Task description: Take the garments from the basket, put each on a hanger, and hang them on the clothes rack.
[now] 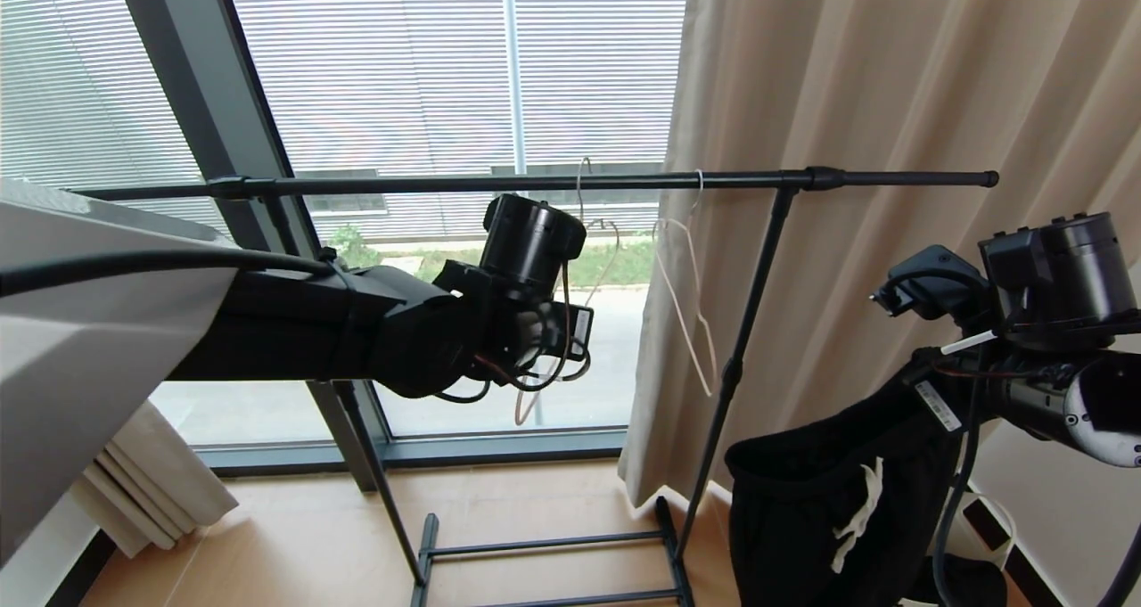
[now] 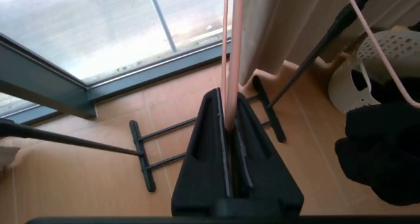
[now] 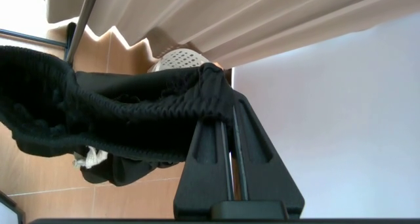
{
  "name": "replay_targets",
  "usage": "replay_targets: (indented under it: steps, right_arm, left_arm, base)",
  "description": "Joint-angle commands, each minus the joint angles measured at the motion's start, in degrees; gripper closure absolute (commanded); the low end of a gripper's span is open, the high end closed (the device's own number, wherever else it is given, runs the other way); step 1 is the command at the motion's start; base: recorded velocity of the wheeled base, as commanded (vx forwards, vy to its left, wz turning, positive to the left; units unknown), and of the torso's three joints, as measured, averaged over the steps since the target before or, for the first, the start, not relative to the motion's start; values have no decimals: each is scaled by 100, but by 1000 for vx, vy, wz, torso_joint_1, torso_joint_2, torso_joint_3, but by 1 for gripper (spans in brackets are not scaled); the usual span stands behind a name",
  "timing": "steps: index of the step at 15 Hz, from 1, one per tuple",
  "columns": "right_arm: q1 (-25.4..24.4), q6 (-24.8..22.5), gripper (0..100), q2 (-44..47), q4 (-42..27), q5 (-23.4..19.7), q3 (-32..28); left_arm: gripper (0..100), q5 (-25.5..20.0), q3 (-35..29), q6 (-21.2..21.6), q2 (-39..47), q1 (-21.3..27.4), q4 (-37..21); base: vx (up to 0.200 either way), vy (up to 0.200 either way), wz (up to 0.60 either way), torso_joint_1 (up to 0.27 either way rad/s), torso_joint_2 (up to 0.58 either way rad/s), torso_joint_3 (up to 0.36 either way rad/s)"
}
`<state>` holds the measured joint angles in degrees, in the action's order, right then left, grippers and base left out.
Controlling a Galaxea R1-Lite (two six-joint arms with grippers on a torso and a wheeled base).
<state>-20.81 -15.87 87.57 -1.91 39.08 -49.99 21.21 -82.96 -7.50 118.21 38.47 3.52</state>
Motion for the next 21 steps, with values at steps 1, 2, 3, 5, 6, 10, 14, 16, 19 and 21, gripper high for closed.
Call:
replay_targets:
  steps: [1,2,3,5,6,10,14,16,19,21]
  right_arm:
    - [-37,5,100,-29,-2,3,25]
    - [-46,5,100,-29,-2,3,25]
    - [-55,5,100,-29,-2,3,34]
    - [-81,5,100,-38,-2,29,60]
    - [-90,5,100,-38,7,29,60]
    - [-169,5,100,-20,490,38,209]
    - [-283,5,100,-20,543,29,359]
    - [-310,5,100,-29,543,29,376]
    - [-310,5,100,-99,543,29,420]
    - [-318,5,100,-126,543,29,411]
  left_arm:
    - [100,-3,1985,11,-1301,152,825]
    - [100,-3,2433,11,-1600,160,1036]
    - [100,-3,2715,20,-1749,169,1168]
    - [100,-12,3637,73,-2083,204,1766]
    - [100,-12,3787,99,-2101,204,1898]
    - [100,-223,4982,521,-2074,266,3541]
    - [100,-1594,5861,952,-2320,327,4482]
    - [100,-2200,6098,1189,-2478,240,4543]
    - [100,-2903,6301,1550,-2812,-50,4543]
    - [100,-3114,6529,1681,-2971,-86,4552]
  base:
    - [0,0,0,0,0,0]
    - [0,0,0,0,0,0]
    - [0,0,0,0,0,0]
    - [0,0,0,0,0,0]
    - [0,0,0,0,0,0]
    - [0,0,0,0,0,0]
    - [0,0,0,0,0,0]
    - [0,0,0,0,0,0]
    - [0,0,0,0,0,0]
    - [0,0,0,0,0,0]
